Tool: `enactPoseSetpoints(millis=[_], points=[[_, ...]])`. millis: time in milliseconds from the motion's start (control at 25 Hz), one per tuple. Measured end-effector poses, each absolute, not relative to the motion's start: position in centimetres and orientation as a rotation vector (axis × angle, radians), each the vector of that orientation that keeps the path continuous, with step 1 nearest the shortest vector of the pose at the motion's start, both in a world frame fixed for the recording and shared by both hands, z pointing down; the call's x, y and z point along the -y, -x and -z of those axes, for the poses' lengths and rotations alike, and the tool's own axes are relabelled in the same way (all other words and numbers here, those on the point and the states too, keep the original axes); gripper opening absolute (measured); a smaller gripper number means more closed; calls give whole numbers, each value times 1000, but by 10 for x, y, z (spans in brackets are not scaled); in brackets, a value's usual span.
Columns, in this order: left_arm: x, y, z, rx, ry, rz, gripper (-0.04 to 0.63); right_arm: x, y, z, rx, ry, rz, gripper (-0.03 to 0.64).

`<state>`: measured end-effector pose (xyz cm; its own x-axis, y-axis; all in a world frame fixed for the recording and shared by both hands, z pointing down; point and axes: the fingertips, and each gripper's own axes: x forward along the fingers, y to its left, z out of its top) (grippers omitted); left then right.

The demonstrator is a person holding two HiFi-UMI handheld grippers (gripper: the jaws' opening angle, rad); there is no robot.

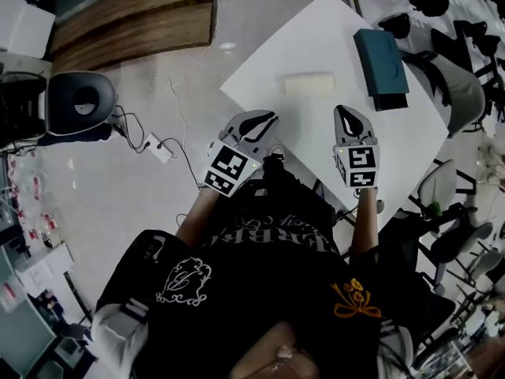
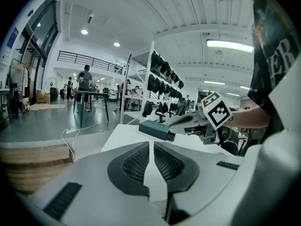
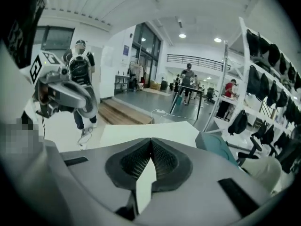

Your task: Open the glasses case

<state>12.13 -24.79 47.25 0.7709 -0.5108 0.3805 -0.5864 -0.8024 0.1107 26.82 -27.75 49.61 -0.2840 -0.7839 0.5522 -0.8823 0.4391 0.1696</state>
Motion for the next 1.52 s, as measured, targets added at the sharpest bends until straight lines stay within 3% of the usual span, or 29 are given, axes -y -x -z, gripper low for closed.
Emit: enactPoseSetpoints(millis=[360, 440, 920, 1240, 1520], points=[[278, -144, -512, 929, -2694, -597, 29, 334, -284, -569, 2061, -1097, 9, 19], [285, -148, -523, 940, -2665, -622, 29, 340, -283, -582, 2052, -1021, 32, 78], [297, -155, -559, 912, -2580, -728, 29, 361, -267, -659, 1888, -544, 302, 153], [298, -160, -574, 877, -2577, -777, 29, 364, -263, -667, 1859, -512, 391, 141], [294, -167, -573, 857, -2592, -778, 29, 374, -260, -646, 1896, -552, 357, 74]])
